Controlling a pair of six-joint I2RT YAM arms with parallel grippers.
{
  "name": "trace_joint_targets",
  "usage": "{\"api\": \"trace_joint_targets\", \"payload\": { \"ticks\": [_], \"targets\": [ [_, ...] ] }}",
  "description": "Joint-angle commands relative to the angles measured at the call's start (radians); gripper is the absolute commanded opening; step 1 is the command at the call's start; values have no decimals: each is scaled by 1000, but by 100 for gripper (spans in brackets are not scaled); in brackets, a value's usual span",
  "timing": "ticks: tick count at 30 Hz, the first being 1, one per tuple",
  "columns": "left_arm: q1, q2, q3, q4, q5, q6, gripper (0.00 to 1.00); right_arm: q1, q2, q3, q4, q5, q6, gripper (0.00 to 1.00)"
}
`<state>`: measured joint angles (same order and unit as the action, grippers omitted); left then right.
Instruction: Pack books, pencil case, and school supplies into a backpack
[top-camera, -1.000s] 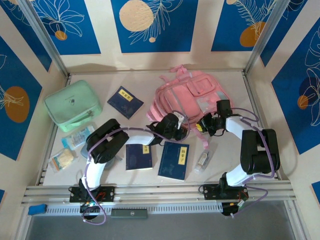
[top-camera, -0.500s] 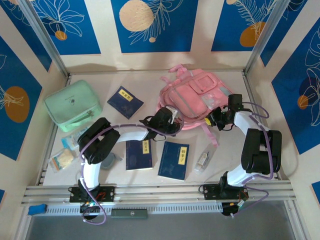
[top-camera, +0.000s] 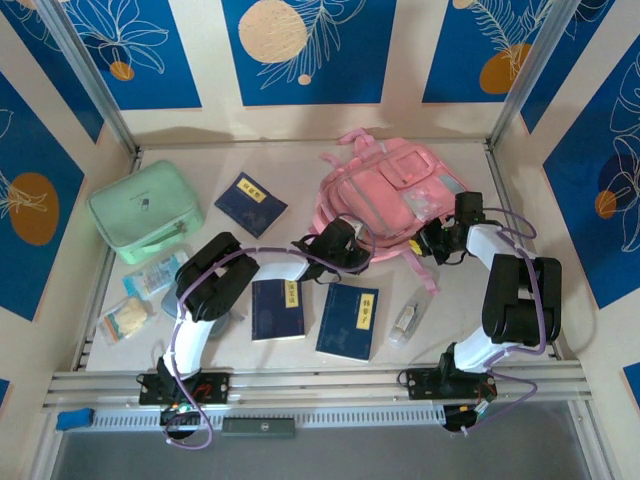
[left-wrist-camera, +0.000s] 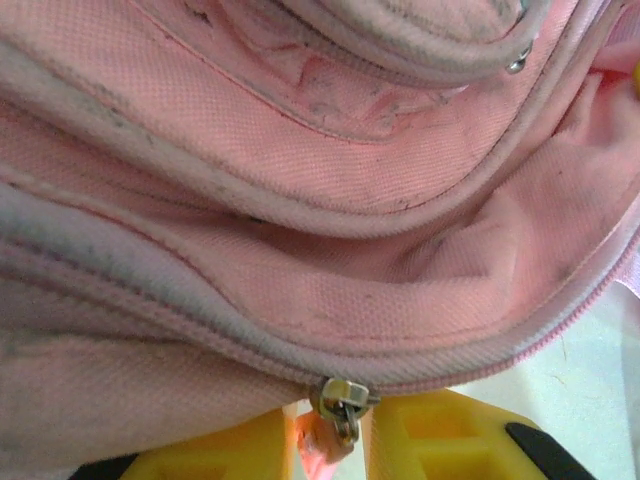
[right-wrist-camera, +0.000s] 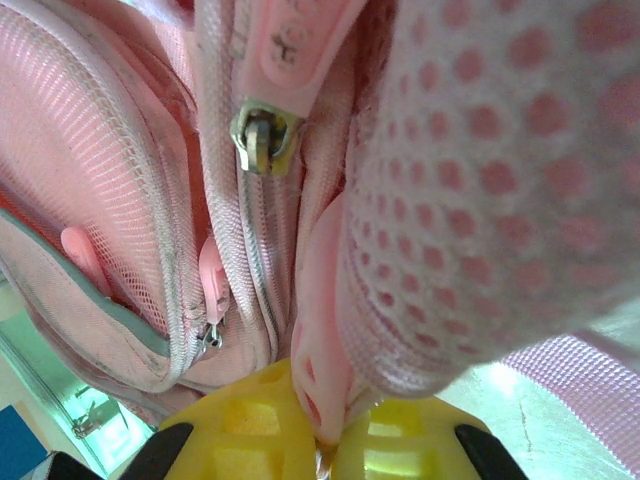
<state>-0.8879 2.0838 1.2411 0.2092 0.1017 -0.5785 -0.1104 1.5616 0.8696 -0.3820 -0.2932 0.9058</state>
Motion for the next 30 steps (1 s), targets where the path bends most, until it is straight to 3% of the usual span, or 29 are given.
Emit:
{"api": "trace_joint_targets", "payload": {
  "ticks": [1,8,11,15,19,25,30],
  "targets": [
    [-4,36,23,69,-33,6,23,21,-30,-23,-12,-34,4,15],
    [-4,0,22,49,-25,41,1,94,-75,-68,12,-25,107,45],
    [-3,-26,8,34,-23,42,0,157,-82,-92,64,-12,199,53],
    [-3,-65,-19,41,-14,31,0,223,-31,-62,94,43,258,56],
    [-3,-98,-25,0,-36,32,0,239,40,-3,115,48,257,49],
    [-2,-190,-82,-50,-81,33,0,288,86,106,42,71,143,17],
    [7,-309,-130,-250,-185,6,0,305,38,154,-94,105,-53,4]
  ]
}}
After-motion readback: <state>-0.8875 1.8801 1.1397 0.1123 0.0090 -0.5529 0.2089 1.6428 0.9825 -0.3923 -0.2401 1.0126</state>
